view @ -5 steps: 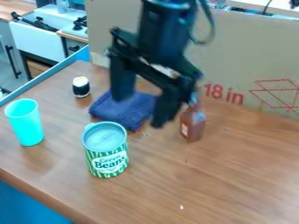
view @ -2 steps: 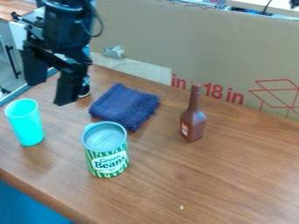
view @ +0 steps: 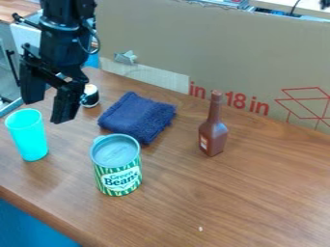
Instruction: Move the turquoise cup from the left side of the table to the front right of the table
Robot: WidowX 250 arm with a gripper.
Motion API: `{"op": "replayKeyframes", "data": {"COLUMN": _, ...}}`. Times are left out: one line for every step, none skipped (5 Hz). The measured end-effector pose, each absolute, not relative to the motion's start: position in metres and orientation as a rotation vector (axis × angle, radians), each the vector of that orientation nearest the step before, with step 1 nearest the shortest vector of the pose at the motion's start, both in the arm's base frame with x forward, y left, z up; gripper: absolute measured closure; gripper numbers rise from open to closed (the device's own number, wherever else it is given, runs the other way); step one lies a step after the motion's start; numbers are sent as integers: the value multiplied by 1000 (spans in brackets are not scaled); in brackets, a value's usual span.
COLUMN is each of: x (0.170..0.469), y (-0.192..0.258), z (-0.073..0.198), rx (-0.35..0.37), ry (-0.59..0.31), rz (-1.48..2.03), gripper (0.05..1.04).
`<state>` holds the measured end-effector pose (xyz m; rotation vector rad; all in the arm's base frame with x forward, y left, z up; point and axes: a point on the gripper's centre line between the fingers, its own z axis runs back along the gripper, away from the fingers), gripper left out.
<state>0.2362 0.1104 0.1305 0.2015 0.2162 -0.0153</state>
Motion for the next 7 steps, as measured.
{"op": "replayKeyframes", "data": {"x": 237, "y": 131, "z": 116, "rx": 179, "ry": 212, "rz": 0, "gripper": 83}}
{"op": "replayKeyframes", "data": {"x": 235, "y": 149, "z": 105, "rx": 163, "ry": 218, "rz": 1, "gripper": 83}}
{"op": "replayKeyframes", "data": {"x": 231, "y": 168, "z": 102, "rx": 148, "ry": 212, "rz": 21, "gripper": 83}}
{"op": "replayKeyframes", "data": {"x": 232, "y": 174, "z": 94, "rx": 113, "ry": 200, "rz": 19, "gripper": 83}}
{"op": "replayKeyframes", "data": {"x": 235, "y": 177, "z": 92, "rx": 91, "ry": 175, "rz": 14, "gripper": 83}}
{"op": "replayKeyframes", "data": {"x": 237, "y": 176, "z": 95, "rx": 95, "ry": 168, "rz": 23, "gripper": 83}}
{"op": "replayKeyframes", "data": {"x": 242, "y": 171, "z": 95, "rx": 123, "ry": 173, "rz": 23, "gripper": 83}}
